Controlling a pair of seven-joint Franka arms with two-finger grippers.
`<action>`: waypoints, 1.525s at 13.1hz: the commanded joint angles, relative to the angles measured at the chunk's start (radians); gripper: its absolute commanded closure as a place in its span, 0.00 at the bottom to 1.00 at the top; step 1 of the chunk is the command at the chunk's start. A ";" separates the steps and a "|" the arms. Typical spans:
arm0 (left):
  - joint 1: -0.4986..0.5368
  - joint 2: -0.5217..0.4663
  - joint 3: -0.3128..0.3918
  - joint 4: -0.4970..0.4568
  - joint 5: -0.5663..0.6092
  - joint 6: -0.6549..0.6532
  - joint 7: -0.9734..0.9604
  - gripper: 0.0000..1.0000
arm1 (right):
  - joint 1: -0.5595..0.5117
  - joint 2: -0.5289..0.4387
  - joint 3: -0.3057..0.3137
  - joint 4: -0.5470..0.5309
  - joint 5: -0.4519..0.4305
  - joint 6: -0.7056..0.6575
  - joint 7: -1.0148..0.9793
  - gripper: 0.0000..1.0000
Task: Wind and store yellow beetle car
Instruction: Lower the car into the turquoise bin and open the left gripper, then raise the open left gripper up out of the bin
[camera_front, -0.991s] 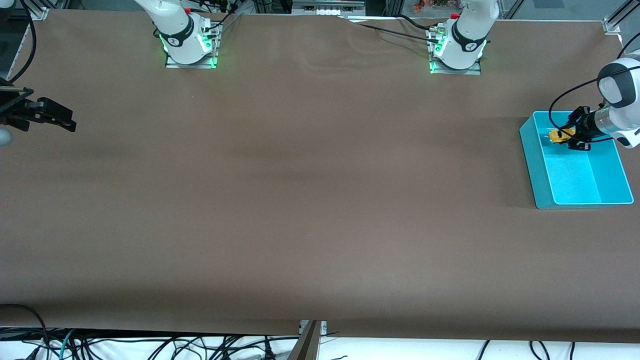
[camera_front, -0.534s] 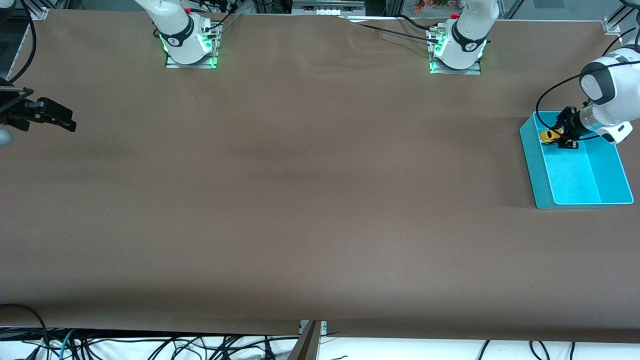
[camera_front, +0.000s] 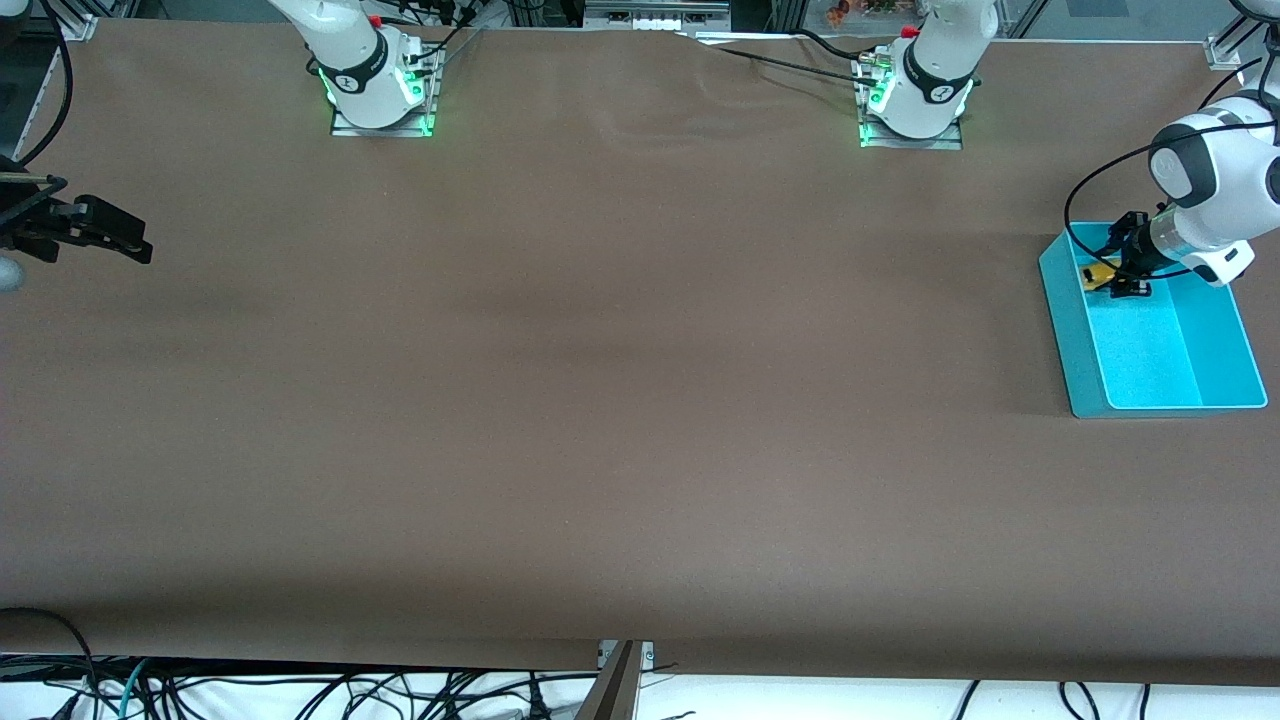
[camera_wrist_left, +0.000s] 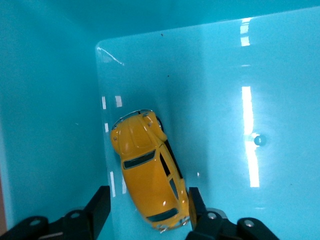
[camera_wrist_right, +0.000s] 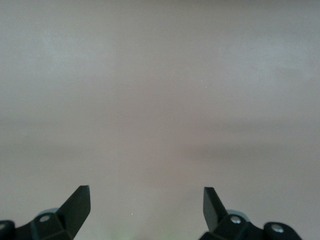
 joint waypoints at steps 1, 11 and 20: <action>0.016 0.001 -0.010 0.018 0.036 0.001 0.009 0.00 | 0.007 -0.012 -0.009 -0.009 0.004 -0.006 0.014 0.00; 0.002 0.003 -0.193 0.619 0.021 -0.755 0.061 0.00 | 0.007 -0.012 -0.009 -0.009 0.004 -0.006 0.013 0.00; -0.018 0.001 -0.359 0.907 -0.156 -0.907 0.049 0.00 | 0.008 -0.012 -0.007 -0.009 0.006 -0.005 0.013 0.00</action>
